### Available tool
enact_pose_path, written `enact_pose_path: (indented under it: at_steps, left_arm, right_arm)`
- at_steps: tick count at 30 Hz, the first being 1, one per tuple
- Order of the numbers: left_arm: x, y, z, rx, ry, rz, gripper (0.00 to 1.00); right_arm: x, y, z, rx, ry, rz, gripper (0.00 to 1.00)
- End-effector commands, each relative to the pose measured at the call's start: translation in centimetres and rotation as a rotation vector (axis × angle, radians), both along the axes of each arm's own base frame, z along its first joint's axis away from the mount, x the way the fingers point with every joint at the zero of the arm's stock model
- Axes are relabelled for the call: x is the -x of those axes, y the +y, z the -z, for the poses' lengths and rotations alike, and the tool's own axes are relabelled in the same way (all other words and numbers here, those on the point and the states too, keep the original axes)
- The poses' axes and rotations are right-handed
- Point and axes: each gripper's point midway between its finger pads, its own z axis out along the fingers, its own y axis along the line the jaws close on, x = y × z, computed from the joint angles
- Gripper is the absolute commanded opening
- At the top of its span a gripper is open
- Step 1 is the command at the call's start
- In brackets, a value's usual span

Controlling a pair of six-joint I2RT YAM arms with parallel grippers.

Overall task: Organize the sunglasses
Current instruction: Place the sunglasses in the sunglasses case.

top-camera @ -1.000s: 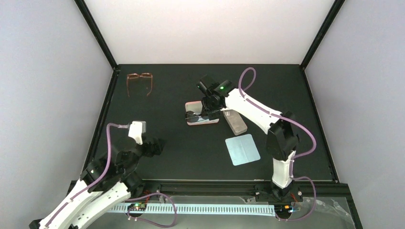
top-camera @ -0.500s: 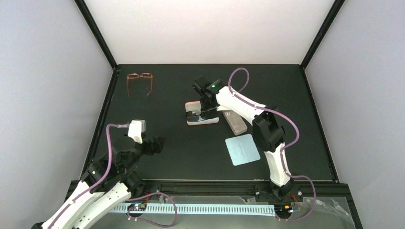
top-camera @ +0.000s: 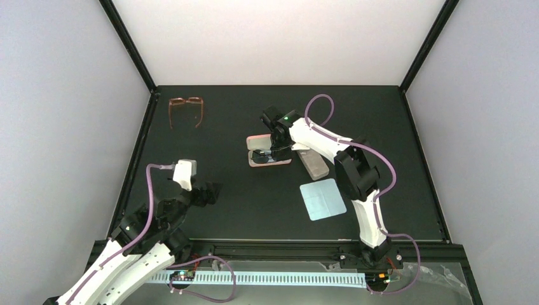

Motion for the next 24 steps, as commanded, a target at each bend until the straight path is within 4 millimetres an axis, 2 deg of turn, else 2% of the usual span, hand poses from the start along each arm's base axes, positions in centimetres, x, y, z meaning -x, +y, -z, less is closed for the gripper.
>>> enact_pose_path:
  at_steps: [1,7,13,24]
  left_arm:
    - [-0.3,-0.2,-0.6,0.002,-0.021,0.006,0.99]
    - [-0.4,-0.2,-0.5,-0.001,-0.019,0.003,0.99]
    - [-0.4,-0.2,-0.4,-0.003,-0.015,0.004,0.99]
    - [-0.4,-0.3,-0.4,-0.003,-0.014,0.007,0.99]
  right_arm:
    - [-1.1,-0.1,1.1,-0.006,-0.011,0.109,0.01]
    - [-1.8,0.1,1.9,-0.003,-0.005,0.112,0.01]
    - [-1.5,0.4,2.8,-0.022,0.008,0.114,0.01]
    - [-2.4,0.1,1.4,-0.036,-0.028,0.141,0.01]
